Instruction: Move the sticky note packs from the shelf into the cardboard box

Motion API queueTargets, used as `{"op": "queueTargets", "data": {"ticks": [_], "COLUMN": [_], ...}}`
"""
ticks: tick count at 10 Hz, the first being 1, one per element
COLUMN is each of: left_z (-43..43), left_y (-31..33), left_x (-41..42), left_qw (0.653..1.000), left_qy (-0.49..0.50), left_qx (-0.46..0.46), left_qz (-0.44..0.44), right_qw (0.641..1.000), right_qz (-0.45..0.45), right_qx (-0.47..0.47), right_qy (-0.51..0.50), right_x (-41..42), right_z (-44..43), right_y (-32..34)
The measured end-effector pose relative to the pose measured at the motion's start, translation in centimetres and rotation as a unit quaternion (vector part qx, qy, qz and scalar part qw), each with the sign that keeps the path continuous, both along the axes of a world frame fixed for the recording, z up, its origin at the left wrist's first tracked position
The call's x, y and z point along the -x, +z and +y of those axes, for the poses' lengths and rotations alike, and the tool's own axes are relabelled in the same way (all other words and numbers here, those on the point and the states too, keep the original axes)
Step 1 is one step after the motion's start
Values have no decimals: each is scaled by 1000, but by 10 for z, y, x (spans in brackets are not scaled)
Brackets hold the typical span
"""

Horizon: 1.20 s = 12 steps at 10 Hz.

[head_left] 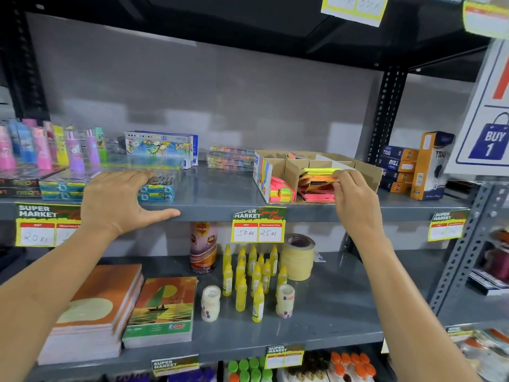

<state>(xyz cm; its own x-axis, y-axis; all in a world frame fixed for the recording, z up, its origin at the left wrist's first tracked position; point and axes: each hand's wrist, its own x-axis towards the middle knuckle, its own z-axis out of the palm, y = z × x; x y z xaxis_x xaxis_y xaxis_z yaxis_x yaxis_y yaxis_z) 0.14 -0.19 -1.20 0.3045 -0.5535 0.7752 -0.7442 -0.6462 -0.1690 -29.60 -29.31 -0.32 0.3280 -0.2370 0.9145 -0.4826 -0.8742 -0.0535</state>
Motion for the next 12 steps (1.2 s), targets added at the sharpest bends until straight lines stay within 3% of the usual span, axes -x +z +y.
{"op": "queueTargets", "data": {"ticks": [2,3,6,7,10,12], "left_z": [1,1,1,1,3,-13], "left_y": [0,0,1,1,2,19], "left_x": [1,3,4,3,7,25], "left_qw": [1000,1000,1000,1000,999,995], "left_qy": [0,-7,-4,-7,5,-51], "left_qx": [1,8,-3,-4,-28,72], "left_qz": [-3,2,5,11,31,36], "right_qw": [1000,997,985,984,993,987], "right_qz": [-13,-47,-84,-87,-105,-120], "right_qx": [-12,15,151,155,47,100], "right_qy": [-2,-56,-24,-24,-16,-37], "right_x": [-3,-8,-8,-12,-9,-17], "right_z": [-4,-3,-15,-17,0,22], "right_y": [-6,-11,-46,-55,-61,-11]}}
